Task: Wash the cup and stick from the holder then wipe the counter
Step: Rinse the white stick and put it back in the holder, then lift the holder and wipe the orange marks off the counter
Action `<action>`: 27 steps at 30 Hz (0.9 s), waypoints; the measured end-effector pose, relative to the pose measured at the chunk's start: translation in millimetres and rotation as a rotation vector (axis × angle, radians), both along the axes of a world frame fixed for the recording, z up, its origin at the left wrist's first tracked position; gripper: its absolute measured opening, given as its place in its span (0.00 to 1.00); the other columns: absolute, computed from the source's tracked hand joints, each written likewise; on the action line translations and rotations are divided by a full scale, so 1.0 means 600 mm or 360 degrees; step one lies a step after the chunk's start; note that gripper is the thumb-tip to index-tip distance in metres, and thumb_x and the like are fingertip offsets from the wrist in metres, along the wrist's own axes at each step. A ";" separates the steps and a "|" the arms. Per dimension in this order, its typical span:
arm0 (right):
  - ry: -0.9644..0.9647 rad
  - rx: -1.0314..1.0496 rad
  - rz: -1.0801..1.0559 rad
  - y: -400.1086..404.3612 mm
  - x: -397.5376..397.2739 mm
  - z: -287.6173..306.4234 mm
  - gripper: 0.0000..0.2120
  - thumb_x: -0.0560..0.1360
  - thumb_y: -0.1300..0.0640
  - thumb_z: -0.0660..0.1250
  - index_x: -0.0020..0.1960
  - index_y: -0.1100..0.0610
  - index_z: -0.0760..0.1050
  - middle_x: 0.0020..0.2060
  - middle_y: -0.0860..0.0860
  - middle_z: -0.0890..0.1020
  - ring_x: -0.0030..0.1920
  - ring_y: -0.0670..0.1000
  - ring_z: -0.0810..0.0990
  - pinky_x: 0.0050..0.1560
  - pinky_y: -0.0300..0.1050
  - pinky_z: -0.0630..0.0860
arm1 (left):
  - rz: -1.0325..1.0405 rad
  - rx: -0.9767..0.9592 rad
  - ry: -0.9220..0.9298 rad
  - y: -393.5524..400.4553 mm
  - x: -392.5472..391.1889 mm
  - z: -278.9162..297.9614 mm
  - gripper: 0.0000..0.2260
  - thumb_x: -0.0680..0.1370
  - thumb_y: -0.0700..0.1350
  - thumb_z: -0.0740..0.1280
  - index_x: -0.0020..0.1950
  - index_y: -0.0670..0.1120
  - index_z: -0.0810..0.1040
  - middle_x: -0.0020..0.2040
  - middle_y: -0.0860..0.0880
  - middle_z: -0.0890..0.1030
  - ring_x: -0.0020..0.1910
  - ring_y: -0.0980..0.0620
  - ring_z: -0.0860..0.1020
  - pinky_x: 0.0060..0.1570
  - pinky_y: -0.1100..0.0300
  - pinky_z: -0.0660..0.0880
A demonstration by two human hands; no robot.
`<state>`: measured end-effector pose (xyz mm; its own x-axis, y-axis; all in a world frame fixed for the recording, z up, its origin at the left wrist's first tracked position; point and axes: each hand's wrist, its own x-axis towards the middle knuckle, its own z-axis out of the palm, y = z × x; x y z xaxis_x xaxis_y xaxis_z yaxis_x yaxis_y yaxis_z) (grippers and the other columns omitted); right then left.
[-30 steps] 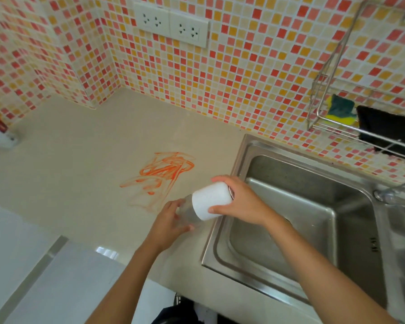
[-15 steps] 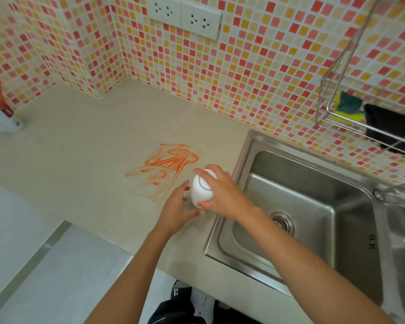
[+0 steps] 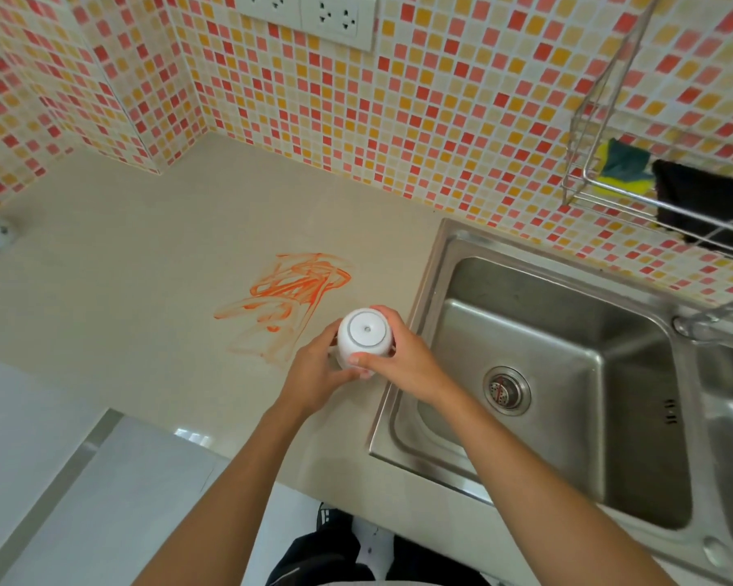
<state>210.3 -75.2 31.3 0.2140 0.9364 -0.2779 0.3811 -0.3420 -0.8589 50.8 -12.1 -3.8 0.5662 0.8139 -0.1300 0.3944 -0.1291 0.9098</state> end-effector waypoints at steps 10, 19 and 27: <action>0.0032 0.0015 -0.0026 -0.003 -0.006 -0.005 0.37 0.66 0.48 0.78 0.69 0.42 0.63 0.60 0.40 0.76 0.61 0.42 0.74 0.63 0.43 0.72 | -0.0053 0.0025 0.0148 0.000 -0.003 0.003 0.36 0.65 0.48 0.80 0.70 0.53 0.69 0.60 0.58 0.78 0.56 0.60 0.77 0.56 0.70 0.72; -0.0290 0.0434 -0.0392 -0.050 0.078 0.099 0.41 0.71 0.40 0.71 0.77 0.47 0.54 0.75 0.45 0.62 0.74 0.44 0.60 0.74 0.51 0.61 | 0.0182 0.0369 0.0343 0.032 0.009 0.114 0.38 0.75 0.37 0.69 0.78 0.42 0.49 0.78 0.47 0.55 0.77 0.49 0.55 0.73 0.57 0.52; -0.1015 0.1051 -0.1030 -0.112 0.317 0.317 0.18 0.79 0.55 0.65 0.68 0.56 0.71 0.61 0.50 0.77 0.62 0.48 0.75 0.63 0.43 0.71 | -0.0229 0.1239 0.0037 -0.017 0.303 0.289 0.29 0.83 0.50 0.56 0.79 0.42 0.46 0.79 0.45 0.46 0.78 0.50 0.43 0.76 0.56 0.42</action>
